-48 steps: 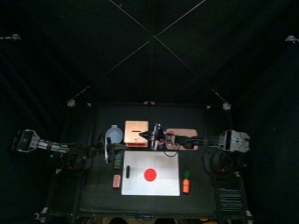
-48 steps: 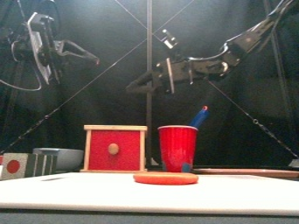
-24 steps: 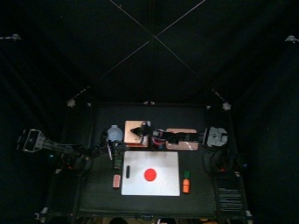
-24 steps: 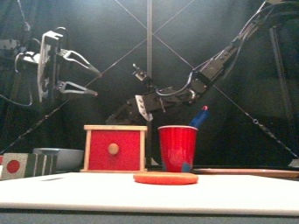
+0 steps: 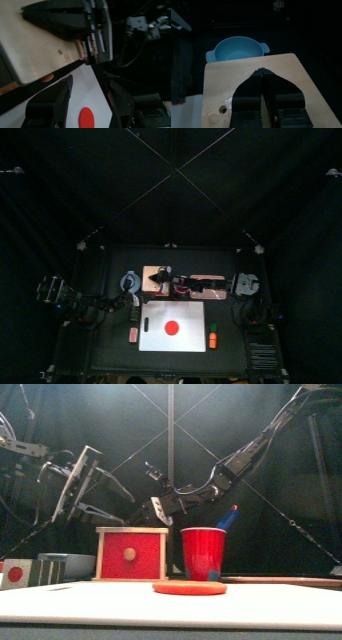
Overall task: Get the cutter from the drawer then cut the dough then place the extra dough in the bowl
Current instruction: Open the drawer
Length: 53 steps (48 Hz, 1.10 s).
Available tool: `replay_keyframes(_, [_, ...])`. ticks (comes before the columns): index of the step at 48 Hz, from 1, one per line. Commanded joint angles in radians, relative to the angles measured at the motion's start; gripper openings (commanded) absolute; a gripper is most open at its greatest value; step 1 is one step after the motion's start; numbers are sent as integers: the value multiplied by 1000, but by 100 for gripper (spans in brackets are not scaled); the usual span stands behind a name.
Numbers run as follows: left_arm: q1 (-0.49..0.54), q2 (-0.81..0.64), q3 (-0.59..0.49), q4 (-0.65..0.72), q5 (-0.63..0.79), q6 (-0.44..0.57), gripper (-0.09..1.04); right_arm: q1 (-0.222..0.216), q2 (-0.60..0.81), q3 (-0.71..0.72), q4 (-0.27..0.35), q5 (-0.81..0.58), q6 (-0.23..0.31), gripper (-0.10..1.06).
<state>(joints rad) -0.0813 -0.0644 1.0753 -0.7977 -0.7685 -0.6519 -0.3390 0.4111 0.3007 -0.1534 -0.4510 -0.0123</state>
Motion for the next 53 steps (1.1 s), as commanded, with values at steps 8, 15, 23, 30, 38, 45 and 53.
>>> replay_keyframes(8, [-8, 91, -61, -78, 26, -175, 85, 15, -18, -11, 0, 40, 0, -5])
replay_keyframes(15, [0, 109, -67, -91, 23, -213, 84, 17, -18, -11, 0, 41, 2, -5])
replay_keyframes(23, [12, 121, -84, -112, 21, -212, 84, 23, -18, -14, 0, 41, 3, -5])
replay_keyframes(30, [23, 146, -98, -124, 21, -210, 84, 23, -18, -17, 0, 41, 3, -5])
replay_keyframes(38, [37, 169, -106, -133, 17, -209, 83, 26, -18, -18, 0, 41, 3, -5])
replay_keyframes(45, [49, 173, -106, -140, 0, -209, 79, 26, -15, -23, 0, 41, 3, -5])
replay_keyframes(53, [58, 178, -106, -141, -14, -206, 74, 28, -14, -25, 0, 41, 3, -5])
